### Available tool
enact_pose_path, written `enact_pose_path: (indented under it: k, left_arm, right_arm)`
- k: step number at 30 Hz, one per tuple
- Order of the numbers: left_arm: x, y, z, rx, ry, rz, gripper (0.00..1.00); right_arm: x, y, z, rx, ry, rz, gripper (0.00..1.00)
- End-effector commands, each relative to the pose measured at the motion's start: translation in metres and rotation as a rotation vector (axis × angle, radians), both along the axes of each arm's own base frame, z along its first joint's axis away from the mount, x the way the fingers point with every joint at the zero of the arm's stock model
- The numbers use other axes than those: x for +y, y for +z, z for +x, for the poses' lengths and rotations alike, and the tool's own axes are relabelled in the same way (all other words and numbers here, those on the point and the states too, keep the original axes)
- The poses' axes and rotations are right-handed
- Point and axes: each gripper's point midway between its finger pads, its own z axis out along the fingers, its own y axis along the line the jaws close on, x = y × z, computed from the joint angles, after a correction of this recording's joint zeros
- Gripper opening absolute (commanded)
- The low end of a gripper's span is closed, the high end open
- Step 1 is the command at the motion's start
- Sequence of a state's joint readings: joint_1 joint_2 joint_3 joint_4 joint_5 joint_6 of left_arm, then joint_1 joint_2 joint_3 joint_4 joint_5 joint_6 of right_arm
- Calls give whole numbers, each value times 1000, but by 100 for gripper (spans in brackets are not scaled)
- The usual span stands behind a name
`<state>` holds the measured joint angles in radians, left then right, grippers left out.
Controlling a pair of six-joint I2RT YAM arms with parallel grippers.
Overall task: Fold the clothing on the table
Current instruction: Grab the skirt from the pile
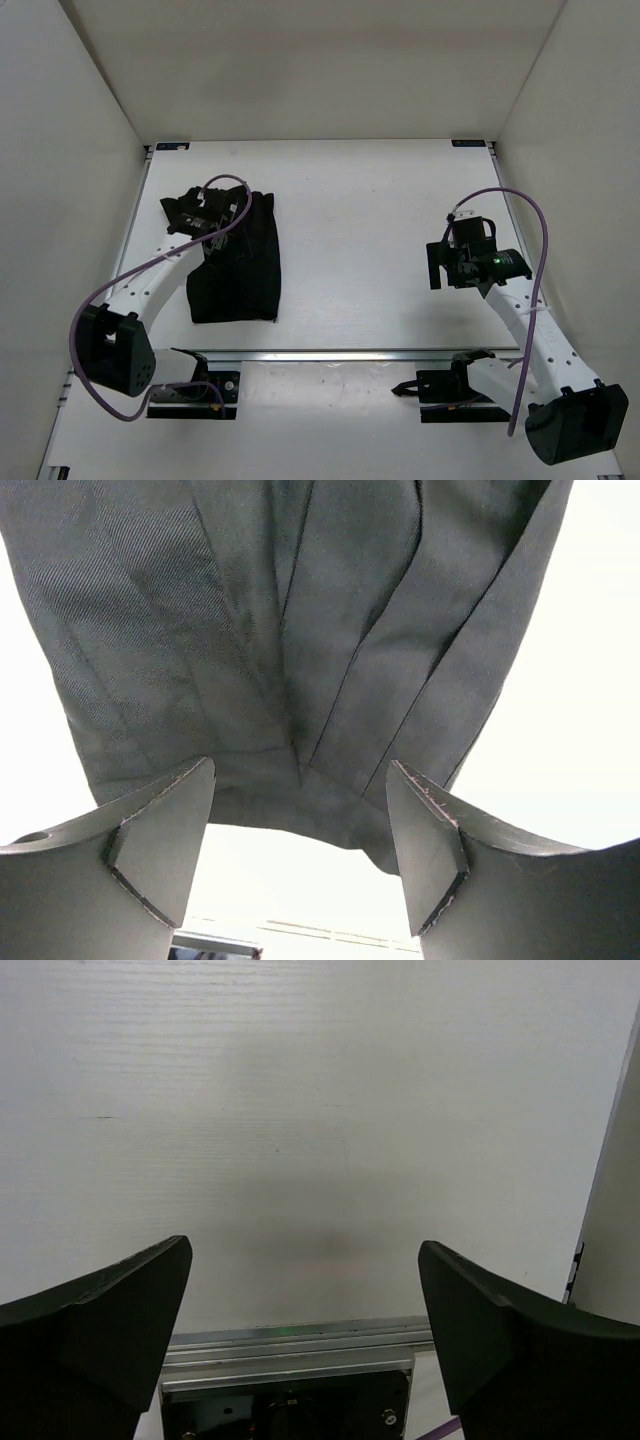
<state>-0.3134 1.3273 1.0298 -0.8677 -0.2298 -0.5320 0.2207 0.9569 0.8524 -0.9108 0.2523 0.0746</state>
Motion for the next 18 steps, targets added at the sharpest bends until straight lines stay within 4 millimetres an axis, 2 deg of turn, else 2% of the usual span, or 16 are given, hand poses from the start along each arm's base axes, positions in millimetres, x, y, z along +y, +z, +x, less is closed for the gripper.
enact_pose_path:
  k: [1, 5, 9, 14, 15, 17, 18]
  left_arm:
    - [6, 0, -11, -1, -17, -19, 79]
    - [14, -11, -13, 31, -24, 16, 78]
    - [27, -14, -6, 88, -33, 97, 78]
    - [30, -15, 6, 110, -31, 144, 79]
    - [27, -17, 8, 113, -44, 149, 80]
    - [29, -25, 14, 125, -34, 160, 81]
    - [26, -29, 15, 134, -33, 165, 81]
  right_arm:
    - [6, 8, 6, -50, 21, 15, 95]
    - [10, 6, 7, -37, 67, 37, 96]
    - [21, -7, 6, 65, 58, 61, 85]
    - [42, -17, 2, 59, 55, 165, 81]
    - [44, -13, 4, 34, 54, 193, 81]
    - [42, -20, -4, 45, 39, 229, 80]
    - [43, -20, -1, 36, 36, 252, 81]
